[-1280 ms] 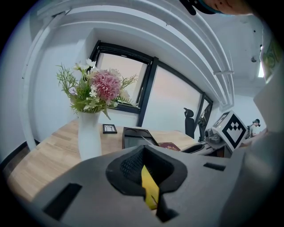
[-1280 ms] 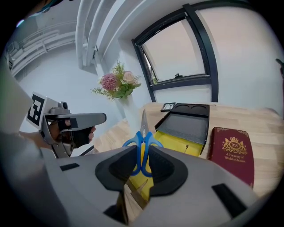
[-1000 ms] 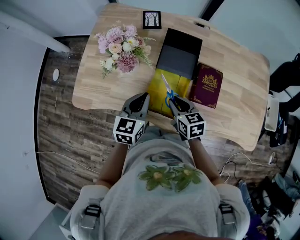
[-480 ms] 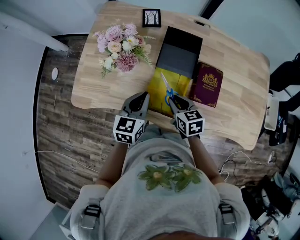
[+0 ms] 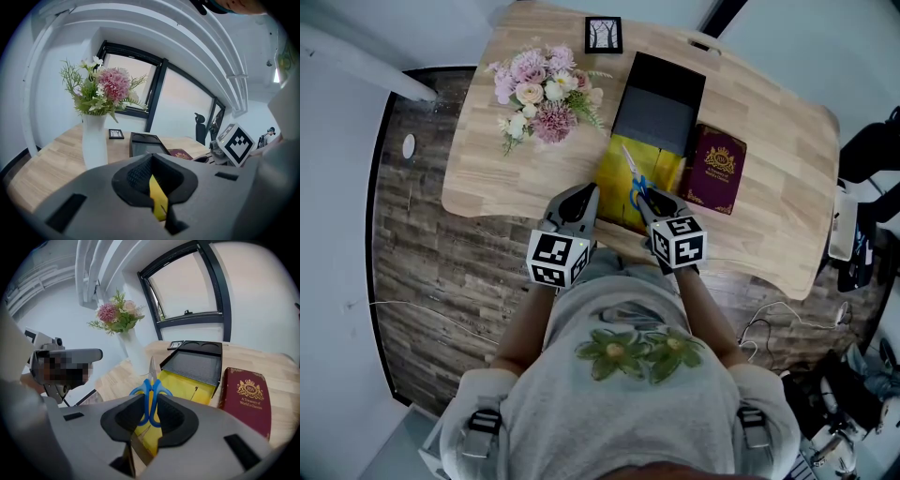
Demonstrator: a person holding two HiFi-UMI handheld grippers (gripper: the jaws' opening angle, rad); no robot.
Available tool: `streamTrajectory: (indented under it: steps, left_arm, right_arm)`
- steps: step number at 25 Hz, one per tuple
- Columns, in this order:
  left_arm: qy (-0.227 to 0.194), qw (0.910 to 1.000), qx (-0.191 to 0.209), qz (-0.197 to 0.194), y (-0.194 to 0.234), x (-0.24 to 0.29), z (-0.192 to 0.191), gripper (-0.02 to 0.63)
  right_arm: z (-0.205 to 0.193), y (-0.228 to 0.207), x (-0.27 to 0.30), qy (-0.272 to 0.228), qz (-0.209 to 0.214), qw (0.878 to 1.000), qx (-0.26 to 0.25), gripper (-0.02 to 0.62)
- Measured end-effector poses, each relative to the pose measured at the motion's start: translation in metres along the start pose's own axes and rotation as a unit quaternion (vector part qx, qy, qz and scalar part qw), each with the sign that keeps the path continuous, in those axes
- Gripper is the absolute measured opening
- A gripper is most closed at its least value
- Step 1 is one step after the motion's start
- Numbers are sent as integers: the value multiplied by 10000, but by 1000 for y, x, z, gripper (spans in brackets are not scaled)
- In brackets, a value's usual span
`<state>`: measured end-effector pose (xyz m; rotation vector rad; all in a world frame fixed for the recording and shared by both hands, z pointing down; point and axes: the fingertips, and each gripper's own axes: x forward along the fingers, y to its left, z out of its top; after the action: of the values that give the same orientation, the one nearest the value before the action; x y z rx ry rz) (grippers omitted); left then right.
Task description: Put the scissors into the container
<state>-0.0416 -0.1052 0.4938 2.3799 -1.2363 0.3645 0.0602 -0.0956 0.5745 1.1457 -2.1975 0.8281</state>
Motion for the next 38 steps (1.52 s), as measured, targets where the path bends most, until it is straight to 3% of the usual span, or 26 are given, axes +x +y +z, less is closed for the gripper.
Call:
streamTrajectory:
  steps: [38]
  left_arm:
    - [107,9999,-27,-13,10,4,-3,5]
  right_arm:
    - [-36,-17,40,892,-179,9959,-6,84]
